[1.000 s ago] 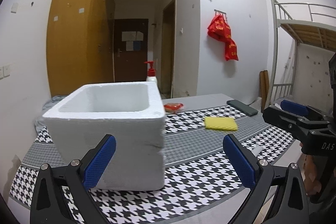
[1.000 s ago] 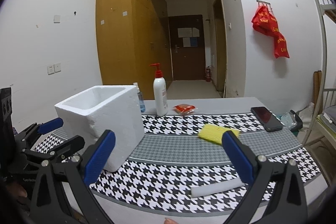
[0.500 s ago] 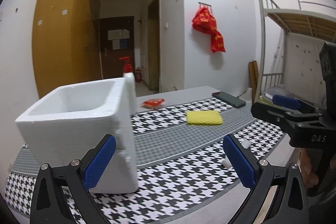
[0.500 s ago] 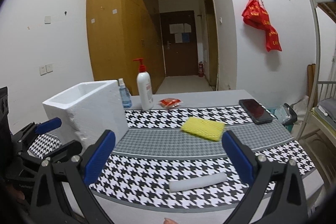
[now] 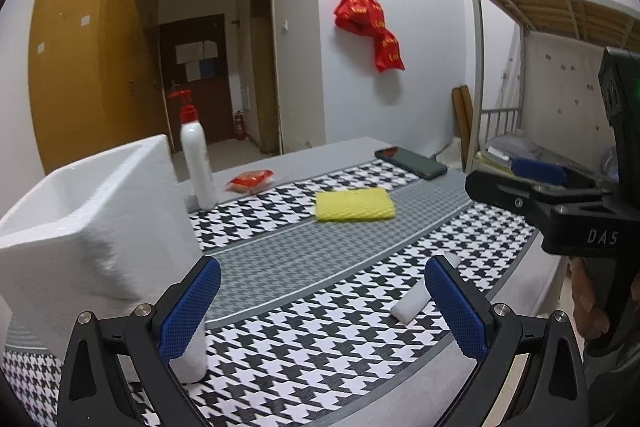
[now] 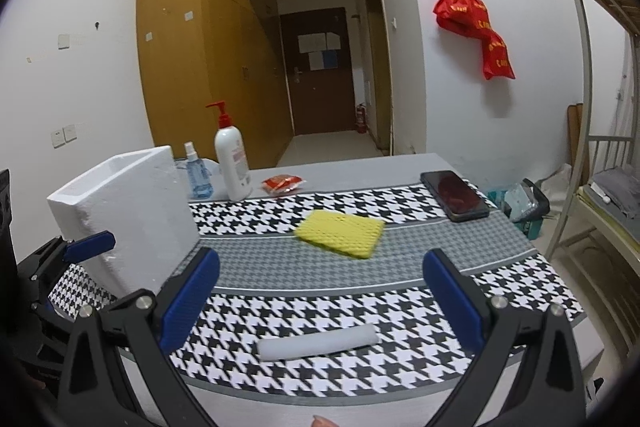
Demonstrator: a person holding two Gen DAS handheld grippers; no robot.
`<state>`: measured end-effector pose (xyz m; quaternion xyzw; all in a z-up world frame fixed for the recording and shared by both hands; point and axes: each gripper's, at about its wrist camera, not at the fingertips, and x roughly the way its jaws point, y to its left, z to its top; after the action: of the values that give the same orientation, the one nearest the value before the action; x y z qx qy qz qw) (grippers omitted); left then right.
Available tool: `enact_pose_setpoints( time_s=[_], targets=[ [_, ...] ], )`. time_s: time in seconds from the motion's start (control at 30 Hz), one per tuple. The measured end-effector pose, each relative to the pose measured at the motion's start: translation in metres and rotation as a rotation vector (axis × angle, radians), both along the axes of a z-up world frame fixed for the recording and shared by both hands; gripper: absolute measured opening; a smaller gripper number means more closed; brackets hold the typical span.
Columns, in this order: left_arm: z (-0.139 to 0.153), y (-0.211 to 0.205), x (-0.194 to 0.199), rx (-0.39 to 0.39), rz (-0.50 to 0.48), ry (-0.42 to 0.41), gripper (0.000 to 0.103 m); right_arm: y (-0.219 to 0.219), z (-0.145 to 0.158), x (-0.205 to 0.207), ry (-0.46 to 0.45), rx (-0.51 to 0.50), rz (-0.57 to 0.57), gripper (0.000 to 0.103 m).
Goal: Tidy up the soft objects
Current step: 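Move the left gripper down to the white foam roll on the table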
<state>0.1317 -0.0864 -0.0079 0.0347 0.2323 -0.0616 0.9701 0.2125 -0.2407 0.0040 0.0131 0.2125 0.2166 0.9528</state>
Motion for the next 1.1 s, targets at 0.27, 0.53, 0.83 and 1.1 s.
enact_pose_setpoints(
  time_s=[0.27,0.53,0.83,1.1],
  targets=[
    [-0.008,-0.009,0.013,0.003,-0.043,0.040,0.102,-0.010,-0.015,0.014,0.058,-0.012,-0.024,0.103],
    [-0.017,-0.025,0.026,0.030,-0.178,0.113,0.102,-0.025,-0.019,0.023,0.079,-0.024,-0.048,0.103],
    [-0.037,-0.040,0.046,0.032,-0.267,0.221,0.102,-0.033,-0.021,0.035,0.098,-0.041,-0.066,0.103],
    [-0.052,-0.044,0.062,0.015,-0.319,0.314,0.097,-0.032,-0.023,0.038,0.104,-0.054,-0.053,0.103]
  ],
)
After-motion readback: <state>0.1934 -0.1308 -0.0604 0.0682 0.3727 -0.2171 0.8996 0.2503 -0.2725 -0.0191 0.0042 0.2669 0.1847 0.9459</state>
